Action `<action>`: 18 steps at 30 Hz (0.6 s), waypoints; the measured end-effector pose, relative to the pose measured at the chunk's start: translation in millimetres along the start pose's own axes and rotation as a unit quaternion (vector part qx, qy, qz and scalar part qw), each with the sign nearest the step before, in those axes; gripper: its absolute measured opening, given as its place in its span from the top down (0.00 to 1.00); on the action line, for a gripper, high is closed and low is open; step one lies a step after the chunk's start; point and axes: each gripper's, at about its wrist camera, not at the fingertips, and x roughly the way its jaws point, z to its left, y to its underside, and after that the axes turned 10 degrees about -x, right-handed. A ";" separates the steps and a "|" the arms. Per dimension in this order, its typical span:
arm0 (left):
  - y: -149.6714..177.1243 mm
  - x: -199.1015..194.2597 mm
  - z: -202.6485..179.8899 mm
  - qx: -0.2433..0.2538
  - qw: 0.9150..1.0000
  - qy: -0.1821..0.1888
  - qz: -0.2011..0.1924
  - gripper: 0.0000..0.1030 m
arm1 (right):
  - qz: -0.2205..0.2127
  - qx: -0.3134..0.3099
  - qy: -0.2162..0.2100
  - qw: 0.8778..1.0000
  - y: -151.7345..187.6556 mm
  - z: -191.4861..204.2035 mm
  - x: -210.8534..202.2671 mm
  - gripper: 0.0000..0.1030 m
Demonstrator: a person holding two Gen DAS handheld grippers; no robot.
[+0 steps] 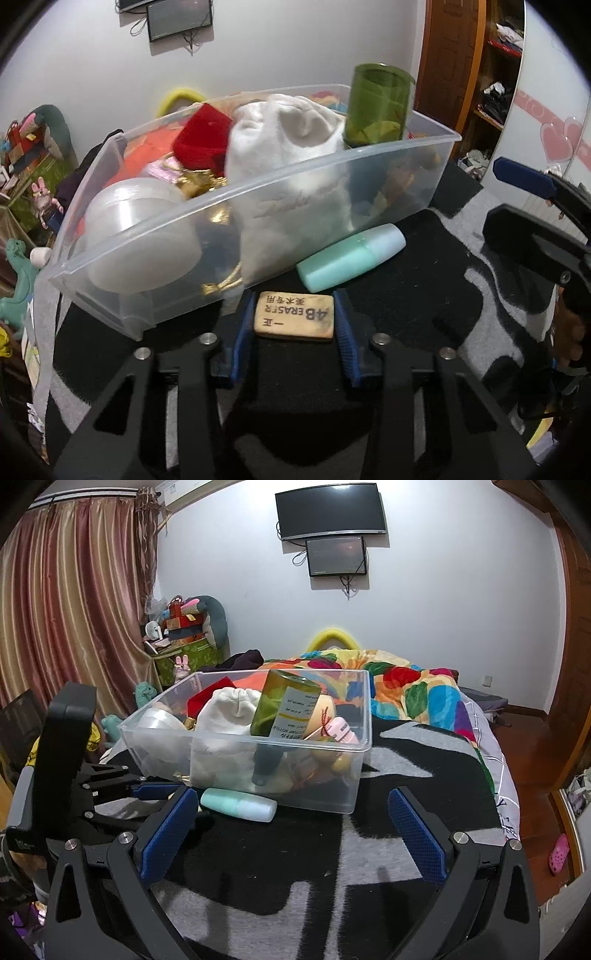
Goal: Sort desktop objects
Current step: 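Grasp the AB ERASER eraser with the left gripper while the right gripper grasps the mint-green tube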
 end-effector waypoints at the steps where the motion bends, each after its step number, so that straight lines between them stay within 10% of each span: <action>1: 0.7 -1.1 2.6 -0.005 1.000 0.002 -0.001 0.60 | 0.001 0.000 -0.002 1.000 0.0 1.1 0.7 0.00; 18: 23.0 -48.8 56.6 -0.072 0.996 0.000 -0.055 0.61 | 0.062 -0.023 -0.012 0.998 -3.5 46.3 46.6 0.00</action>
